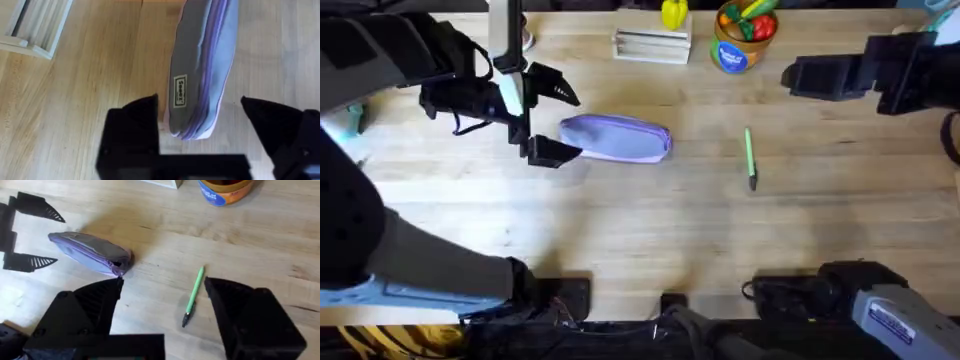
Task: Unzip the bag, pick up the pens from the table one at a time and place them inside, then zip the bag closed.
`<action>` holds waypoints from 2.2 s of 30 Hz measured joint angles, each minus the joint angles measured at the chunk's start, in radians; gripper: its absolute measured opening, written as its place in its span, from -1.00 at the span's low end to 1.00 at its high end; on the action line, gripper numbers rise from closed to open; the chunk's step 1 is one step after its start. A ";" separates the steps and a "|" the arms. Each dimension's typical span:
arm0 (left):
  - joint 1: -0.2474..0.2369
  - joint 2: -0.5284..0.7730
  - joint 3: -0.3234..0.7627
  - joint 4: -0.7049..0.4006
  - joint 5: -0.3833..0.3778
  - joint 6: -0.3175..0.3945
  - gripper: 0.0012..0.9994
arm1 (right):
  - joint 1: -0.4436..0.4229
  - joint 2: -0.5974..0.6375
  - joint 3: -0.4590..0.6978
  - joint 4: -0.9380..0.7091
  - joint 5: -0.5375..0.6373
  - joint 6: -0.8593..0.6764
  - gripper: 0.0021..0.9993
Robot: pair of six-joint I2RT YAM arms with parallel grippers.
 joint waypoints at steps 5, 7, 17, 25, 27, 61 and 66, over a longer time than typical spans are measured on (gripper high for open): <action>0.000 0.000 0.000 0.000 0.005 0.001 -0.43 | 0.000 0.000 0.000 0.002 0.000 0.000 0.99; 0.000 0.000 0.000 0.002 0.006 0.004 -0.87 | 0.000 0.000 0.000 0.002 0.000 0.000 0.99; -0.001 0.000 0.000 0.001 0.005 0.005 -0.92 | 0.000 0.005 0.000 0.005 -0.027 0.080 1.00; -0.001 0.000 0.000 0.001 0.005 0.005 -0.92 | 0.137 0.182 0.000 0.008 -0.098 0.118 1.00; -0.001 0.000 0.000 0.002 0.005 0.005 -0.92 | 0.202 0.241 0.000 0.009 -0.106 0.091 0.99; -0.001 0.000 0.000 0.001 -0.002 0.005 -0.92 | 0.446 0.741 0.000 0.300 -0.184 -0.094 0.60; -0.001 0.000 0.000 0.001 -0.002 0.005 -0.92 | 0.446 0.741 0.000 0.305 -0.191 -0.097 0.08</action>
